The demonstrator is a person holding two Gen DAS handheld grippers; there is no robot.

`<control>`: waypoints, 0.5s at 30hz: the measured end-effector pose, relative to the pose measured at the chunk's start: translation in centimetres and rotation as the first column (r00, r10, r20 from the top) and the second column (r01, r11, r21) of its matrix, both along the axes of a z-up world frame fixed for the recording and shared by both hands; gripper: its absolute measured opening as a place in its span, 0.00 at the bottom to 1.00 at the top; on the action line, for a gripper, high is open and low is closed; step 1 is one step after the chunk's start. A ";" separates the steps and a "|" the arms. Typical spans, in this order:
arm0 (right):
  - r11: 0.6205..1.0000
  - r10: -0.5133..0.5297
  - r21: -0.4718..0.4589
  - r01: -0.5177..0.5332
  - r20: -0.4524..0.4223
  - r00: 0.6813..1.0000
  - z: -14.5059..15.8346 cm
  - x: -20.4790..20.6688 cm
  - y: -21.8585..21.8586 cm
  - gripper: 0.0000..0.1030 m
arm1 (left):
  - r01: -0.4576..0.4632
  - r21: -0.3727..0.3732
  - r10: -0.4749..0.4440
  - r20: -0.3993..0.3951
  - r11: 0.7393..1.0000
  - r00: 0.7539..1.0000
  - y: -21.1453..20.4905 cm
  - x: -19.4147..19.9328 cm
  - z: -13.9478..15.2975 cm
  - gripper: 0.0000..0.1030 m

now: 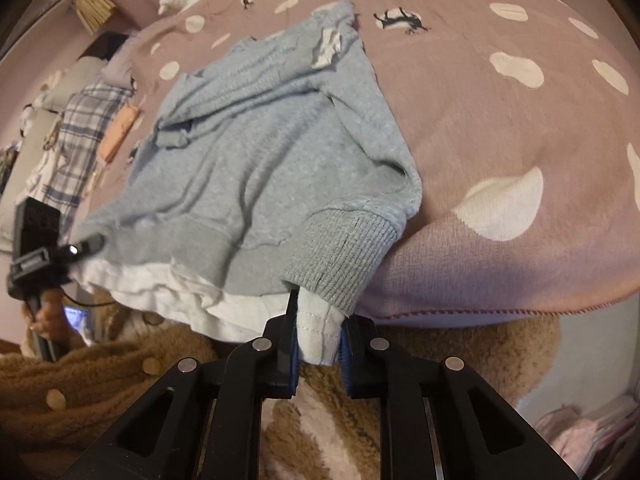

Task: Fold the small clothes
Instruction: 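Grasp the white-lined shirt hem with both grippers, then lift the hem with both grippers, fold it over toward the collar, open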

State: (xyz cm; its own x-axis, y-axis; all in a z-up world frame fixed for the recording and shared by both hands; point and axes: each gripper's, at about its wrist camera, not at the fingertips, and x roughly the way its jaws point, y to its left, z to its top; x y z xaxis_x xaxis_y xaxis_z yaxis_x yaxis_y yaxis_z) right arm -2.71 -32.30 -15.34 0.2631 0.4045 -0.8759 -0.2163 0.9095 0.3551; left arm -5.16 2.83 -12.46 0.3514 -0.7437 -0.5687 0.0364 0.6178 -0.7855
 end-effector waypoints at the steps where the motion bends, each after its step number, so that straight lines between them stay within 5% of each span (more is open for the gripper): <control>1: 1.000 -0.007 -0.006 0.007 -0.015 1.000 -0.3 -0.1 0.0 0.17 | 0.005 0.003 -0.005 -0.001 1.000 1.000 -0.2 0.1 0.0 0.12; 11: 0.999 -0.033 -0.026 0.032 -0.020 0.999 0.6 -0.6 0.3 0.17 | -0.004 -0.008 0.004 -0.004 1.000 1.000 0.2 0.3 -0.2 0.12; 15: 0.998 -0.036 0.047 0.036 -0.017 0.999 0.8 0.1 0.3 0.14 | -0.008 -0.031 0.008 0.003 0.999 1.000 0.6 0.2 0.3 0.12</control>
State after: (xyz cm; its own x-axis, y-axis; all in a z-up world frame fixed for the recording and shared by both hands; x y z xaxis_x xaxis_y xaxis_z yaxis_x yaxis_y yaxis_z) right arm -2.57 -31.96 -14.53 0.2643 0.4364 -0.8600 -0.1777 0.8985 0.4013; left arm -4.97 3.44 -12.19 0.3592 -0.7583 -0.5440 0.0342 0.5932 -0.8043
